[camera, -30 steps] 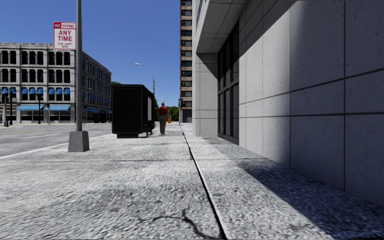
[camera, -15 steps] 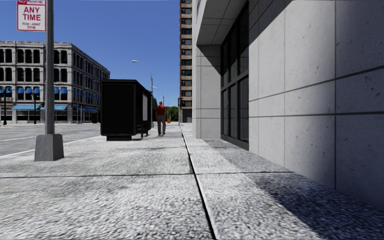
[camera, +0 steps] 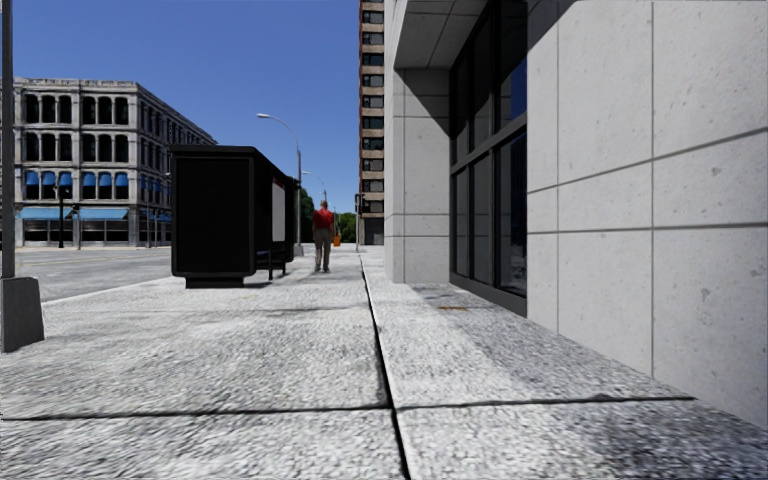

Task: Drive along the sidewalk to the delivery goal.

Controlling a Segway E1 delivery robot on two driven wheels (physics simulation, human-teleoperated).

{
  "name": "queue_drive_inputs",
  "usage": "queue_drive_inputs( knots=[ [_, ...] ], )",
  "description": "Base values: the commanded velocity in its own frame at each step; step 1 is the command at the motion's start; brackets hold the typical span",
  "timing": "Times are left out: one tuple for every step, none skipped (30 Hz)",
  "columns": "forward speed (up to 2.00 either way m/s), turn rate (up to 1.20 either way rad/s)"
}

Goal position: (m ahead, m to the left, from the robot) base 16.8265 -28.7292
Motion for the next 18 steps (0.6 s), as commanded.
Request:
queue_drive_inputs(
  knots=[
    [2.0,0.0],
    [2.0,0.0],
    [2.0,0.0],
    [2.0,0.0],
    [2.0,0.0],
    [2.0,0.0],
    [2.0,0.0],
    [2.0,0.0],
    [2.0,0.0],
    [2.0,0.0],
    [2.0,0.0],
    [2.0,0.0],
    [2.0,0.0],
    [2.0,0.0],
    [2.0,0.0],
    [2.0,0.0],
    [2.0,0.0],
    [2.0,0.0]
  ],
)
